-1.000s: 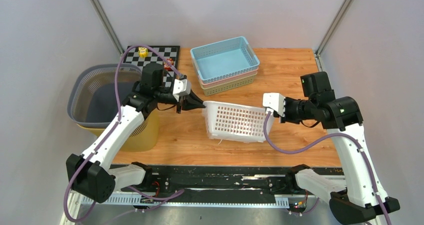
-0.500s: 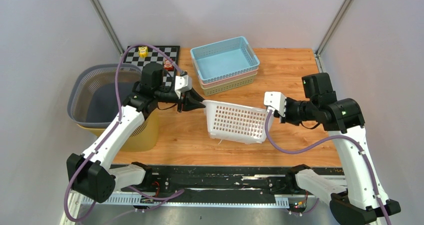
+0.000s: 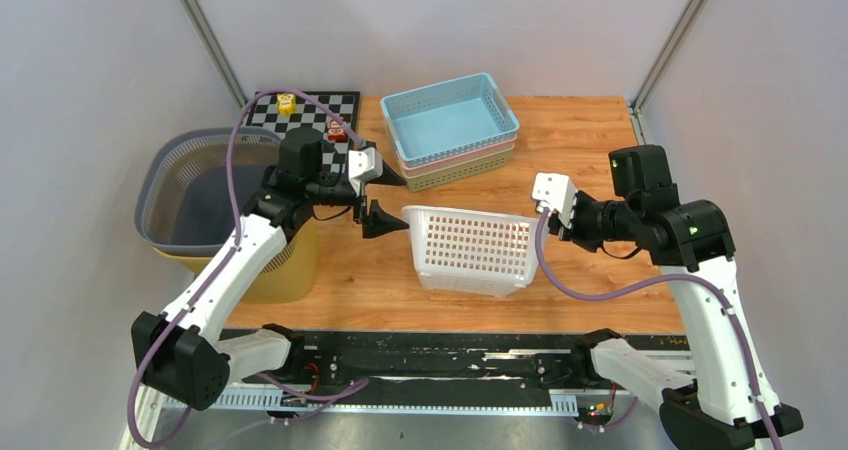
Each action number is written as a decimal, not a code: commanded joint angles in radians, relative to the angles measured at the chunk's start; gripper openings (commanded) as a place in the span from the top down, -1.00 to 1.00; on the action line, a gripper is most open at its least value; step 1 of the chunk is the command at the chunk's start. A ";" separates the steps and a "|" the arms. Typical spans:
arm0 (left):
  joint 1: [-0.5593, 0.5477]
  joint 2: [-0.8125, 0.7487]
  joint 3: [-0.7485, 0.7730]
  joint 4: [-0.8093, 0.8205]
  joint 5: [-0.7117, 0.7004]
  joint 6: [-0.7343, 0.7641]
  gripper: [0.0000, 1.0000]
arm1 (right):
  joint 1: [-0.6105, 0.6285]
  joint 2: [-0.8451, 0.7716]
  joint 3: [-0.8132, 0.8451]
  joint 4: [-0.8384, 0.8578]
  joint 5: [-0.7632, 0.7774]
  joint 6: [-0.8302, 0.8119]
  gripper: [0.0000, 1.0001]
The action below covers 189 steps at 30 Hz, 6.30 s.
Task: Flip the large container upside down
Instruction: Turn the container upside down at the center of the board.
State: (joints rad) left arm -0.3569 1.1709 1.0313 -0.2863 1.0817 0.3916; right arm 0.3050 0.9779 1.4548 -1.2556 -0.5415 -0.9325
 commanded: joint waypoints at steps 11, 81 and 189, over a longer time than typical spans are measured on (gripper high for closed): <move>0.002 -0.089 -0.015 0.061 -0.163 -0.040 -1.00 | -0.007 -0.042 -0.042 0.100 -0.055 0.239 0.95; 0.019 -0.329 -0.047 -0.620 -0.338 0.570 -1.00 | -0.297 0.003 -0.052 0.287 -0.029 0.744 0.95; 0.019 -0.350 -0.123 -0.558 -0.304 0.531 -1.00 | -0.894 0.112 -0.556 0.569 -0.279 0.947 0.95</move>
State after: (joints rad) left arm -0.3435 0.8265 0.9234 -0.8646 0.7631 0.9306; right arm -0.6003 1.0985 0.9382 -0.7483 -0.8677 0.0383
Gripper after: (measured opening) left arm 0.997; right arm 0.056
